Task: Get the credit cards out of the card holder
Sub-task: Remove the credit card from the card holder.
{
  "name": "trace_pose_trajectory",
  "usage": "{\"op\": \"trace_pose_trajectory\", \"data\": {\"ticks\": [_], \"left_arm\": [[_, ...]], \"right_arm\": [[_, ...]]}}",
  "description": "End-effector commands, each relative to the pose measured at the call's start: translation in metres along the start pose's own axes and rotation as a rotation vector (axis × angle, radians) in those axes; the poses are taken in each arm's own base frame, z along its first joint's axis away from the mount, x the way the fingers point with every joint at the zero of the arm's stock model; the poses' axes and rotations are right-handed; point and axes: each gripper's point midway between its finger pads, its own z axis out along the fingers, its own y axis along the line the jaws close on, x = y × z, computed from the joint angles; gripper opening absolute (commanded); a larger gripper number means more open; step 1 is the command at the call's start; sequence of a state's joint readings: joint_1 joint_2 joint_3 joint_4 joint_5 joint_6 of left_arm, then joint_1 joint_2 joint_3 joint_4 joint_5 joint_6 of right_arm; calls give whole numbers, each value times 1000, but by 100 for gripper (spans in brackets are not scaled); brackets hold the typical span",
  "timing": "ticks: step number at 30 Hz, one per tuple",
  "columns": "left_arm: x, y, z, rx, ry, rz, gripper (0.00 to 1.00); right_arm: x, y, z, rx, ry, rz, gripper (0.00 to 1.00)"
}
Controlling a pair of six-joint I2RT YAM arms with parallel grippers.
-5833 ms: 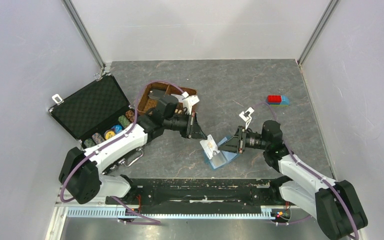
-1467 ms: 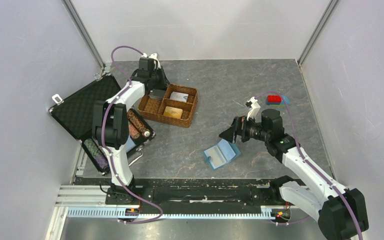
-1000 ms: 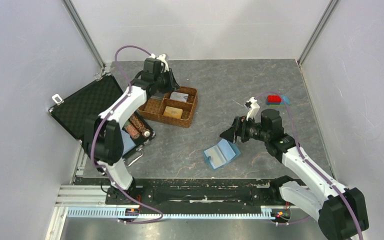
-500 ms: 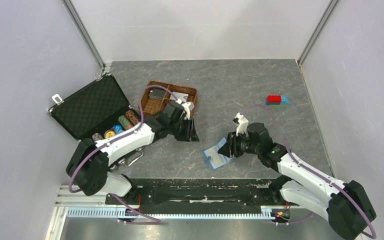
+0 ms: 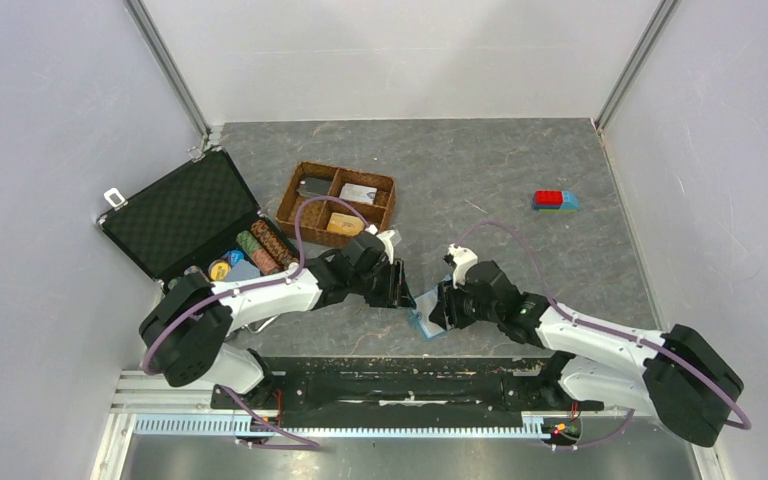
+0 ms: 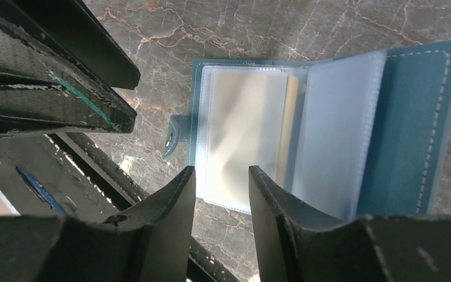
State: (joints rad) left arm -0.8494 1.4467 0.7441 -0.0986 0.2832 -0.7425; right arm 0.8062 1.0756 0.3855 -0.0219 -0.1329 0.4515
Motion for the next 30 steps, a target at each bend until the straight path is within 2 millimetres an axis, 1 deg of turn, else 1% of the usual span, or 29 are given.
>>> {"op": "trace_pose_trajectory", "data": {"ticks": [1,5,9,14,16,19,22,25,27,30], "left_arm": [[-6,2,-1,-23,-61,-56,49],[-3,7,-5,-35,-75,-76,52],[1,9,-5,-36,-73,-101,53],[1,10,-4,-32,-81,-118,55],[3,13,-3,-39,-77,-120,56],[4,11,3,-24,-69,-122,57],[2,4,10,20,-67,-119,58],[7,1,17,30,-38,-115,57],[13,2,19,20,-19,-117,56],[20,11,18,-29,-8,-127,54]], "right_arm": [[-14,5,11,3,-86,-1,41],[-13,16,19,-31,-88,2,41],[-6,26,28,-52,-69,-4,40],[1,40,33,-94,-57,-12,39],[4,40,35,-88,-52,-15,38],[7,36,37,-73,-46,-18,38],[8,34,39,-61,-44,-35,38],[10,29,40,-37,-41,-44,38],[11,28,40,-33,-37,-45,38],[12,27,40,-29,-38,-44,38]]}}
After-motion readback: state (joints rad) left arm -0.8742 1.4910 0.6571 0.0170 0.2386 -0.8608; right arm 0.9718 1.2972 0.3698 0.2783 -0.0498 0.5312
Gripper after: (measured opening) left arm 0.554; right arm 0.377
